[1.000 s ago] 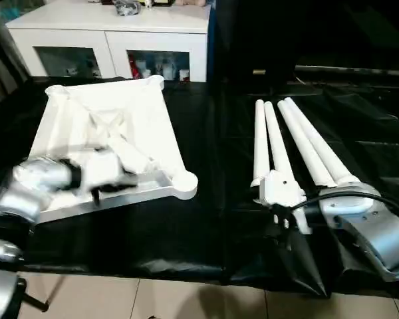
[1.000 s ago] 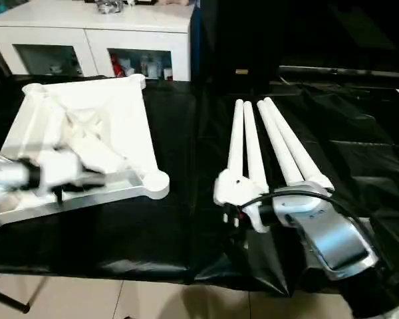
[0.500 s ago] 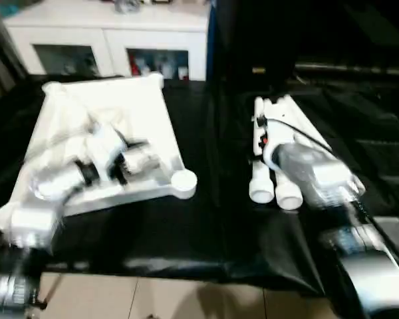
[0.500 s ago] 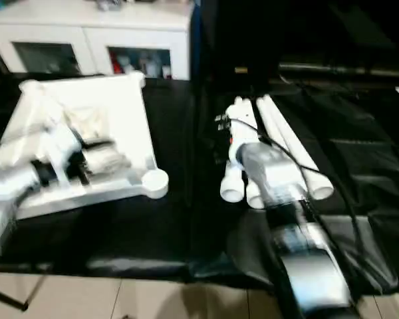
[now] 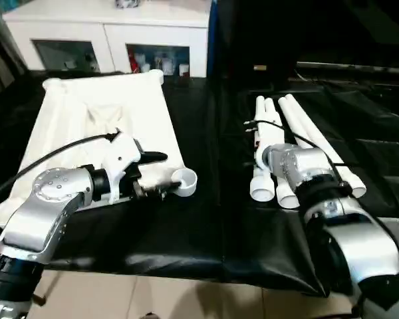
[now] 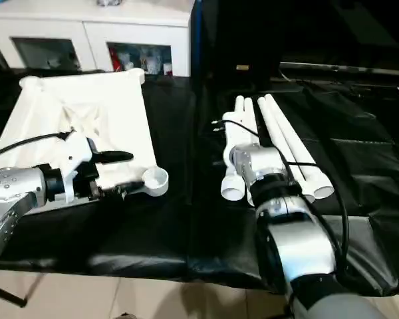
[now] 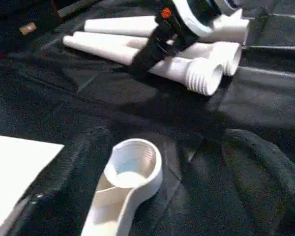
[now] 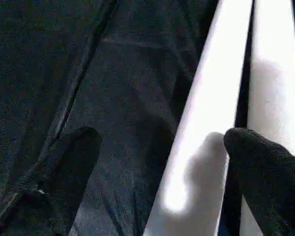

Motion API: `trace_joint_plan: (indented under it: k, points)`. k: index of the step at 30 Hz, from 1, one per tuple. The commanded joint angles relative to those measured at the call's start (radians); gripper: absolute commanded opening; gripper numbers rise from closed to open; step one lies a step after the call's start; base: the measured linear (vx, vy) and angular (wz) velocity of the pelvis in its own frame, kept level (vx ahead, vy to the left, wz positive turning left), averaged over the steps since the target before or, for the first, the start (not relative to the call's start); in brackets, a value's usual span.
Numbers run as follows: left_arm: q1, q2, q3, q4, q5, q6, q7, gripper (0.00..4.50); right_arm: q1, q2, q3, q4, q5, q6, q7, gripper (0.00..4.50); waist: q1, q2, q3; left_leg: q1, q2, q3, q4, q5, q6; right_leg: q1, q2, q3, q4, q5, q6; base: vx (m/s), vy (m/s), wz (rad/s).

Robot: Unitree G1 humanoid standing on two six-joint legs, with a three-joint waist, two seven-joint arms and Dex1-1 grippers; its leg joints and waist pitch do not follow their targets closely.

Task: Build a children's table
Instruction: Pick table leg

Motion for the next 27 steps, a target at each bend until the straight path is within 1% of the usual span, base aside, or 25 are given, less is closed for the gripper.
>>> trace_joint_plan:
  k: [1,2,5,7,8,9,11,13,20,21,22,24,27]
  points:
    - [0.004,0.014,-0.010,-0.026,-0.010,0.019,-0.005,4.38,-0.024,-0.004,-0.022,0.024,0.005,-0.025,-0.015,4.50,-0.002,0.007,-0.071,0.017,0.049,-0.010,-0.061,-0.094,-0.034,0.058,-0.104,0.063,-0.059,-0.018,-0.168,0.000,0.000,0.00]
    - [0.003,0.014,-0.010,-0.028,-0.009,0.024,-0.007,4.38,-0.031,-0.005,-0.024,0.037,0.009,-0.033,-0.015,4.50,-0.003,0.005,-0.071,0.016,0.048,-0.009,-0.060,-0.095,-0.032,0.058,-0.103,0.064,-0.059,-0.017,-0.168,0.000,0.000,0.00]
    - [0.001,0.017,-0.013,-0.034,-0.004,0.037,-0.015,4.38,-0.045,-0.008,-0.029,0.066,0.013,-0.033,-0.014,4.50,-0.002,0.008,-0.071,0.016,0.047,-0.009,-0.059,-0.095,-0.031,0.059,-0.102,0.064,-0.059,-0.019,-0.171,0.000,0.000,0.00]
    - [-0.003,0.018,-0.017,-0.036,-0.001,0.045,-0.019,4.38,-0.054,-0.010,-0.045,0.094,0.020,-0.016,-0.010,4.50,-0.002,0.006,-0.070,0.016,0.047,-0.010,-0.059,-0.104,-0.031,0.060,-0.103,0.064,-0.060,-0.031,-0.168,0.000,0.000,0.00]
    - [-0.007,0.018,-0.021,-0.036,0.000,0.051,-0.022,4.38,-0.061,-0.013,-0.044,0.118,0.016,0.002,-0.001,4.50,-0.002,0.010,-0.070,0.016,0.047,-0.009,-0.058,-0.106,-0.033,0.059,-0.102,0.063,-0.059,-0.037,-0.170,0.000,0.000,0.00]
    - [-0.010,0.019,-0.025,-0.035,0.002,0.054,-0.024,4.38,-0.067,-0.015,-0.042,0.139,0.013,0.023,0.010,4.50,-0.002,0.010,-0.070,0.016,0.047,-0.010,-0.059,-0.109,-0.034,0.058,-0.101,0.062,-0.060,-0.040,-0.172,0.000,0.000,0.00]
    - [-0.013,0.019,-0.027,-0.033,0.003,0.055,-0.026,4.38,-0.069,-0.016,-0.041,0.150,0.013,0.029,0.014,4.50,-0.001,0.010,-0.070,0.015,0.048,-0.010,-0.058,-0.110,-0.034,0.059,-0.101,0.062,-0.060,-0.036,-0.174,0.000,0.000,0.00]
    - [-0.016,0.019,-0.029,-0.030,0.008,0.053,-0.029,4.38,-0.070,-0.015,-0.055,0.165,0.022,0.018,0.006,4.50,-0.002,0.012,-0.071,0.015,0.048,-0.010,-0.058,-0.113,-0.038,0.059,-0.102,0.062,-0.060,-0.036,-0.175,0.000,0.000,0.00]
    - [-0.020,0.021,-0.033,-0.027,0.011,0.053,-0.039,4.38,-0.071,-0.018,-0.088,0.195,0.042,0.034,0.007,4.50,-0.001,0.012,-0.072,0.014,0.048,-0.010,-0.057,-0.108,-0.036,0.060,-0.100,0.060,-0.058,-0.026,-0.180,0.000,0.000,0.00]
    - [-0.021,0.023,-0.035,-0.029,0.010,0.055,-0.044,4.38,-0.071,-0.019,-0.103,0.207,0.055,0.039,0.012,4.50,-0.001,0.012,-0.072,0.014,0.048,-0.010,-0.056,-0.108,-0.034,0.060,-0.101,0.061,-0.058,-0.025,-0.181,0.000,0.000,0.00]
    - [-0.022,0.023,-0.035,-0.029,0.010,0.055,-0.045,4.38,-0.071,-0.019,-0.106,0.209,0.057,0.039,0.013,4.50,0.000,0.012,-0.072,0.014,0.048,-0.009,-0.056,-0.110,-0.034,0.060,-0.102,0.061,-0.058,-0.026,-0.181,0.000,0.000,0.00]
    - [-0.023,0.024,-0.036,-0.031,0.008,0.059,-0.048,4.50,-0.071,-0.019,-0.112,0.214,0.063,0.040,0.016,4.20,0.000,0.012,-0.072,0.015,0.049,-0.009,-0.056,-0.115,-0.032,0.059,-0.101,0.060,-0.059,-0.032,-0.183,0.000,0.000,0.00]
    - [-0.024,0.026,-0.037,-0.037,0.007,0.065,-0.055,4.50,-0.067,-0.020,-0.128,0.228,0.069,0.041,0.020,4.00,0.001,0.012,-0.072,0.014,0.049,-0.009,-0.056,-0.113,-0.033,0.059,-0.101,0.060,-0.058,-0.034,-0.185,0.000,0.000,0.00]
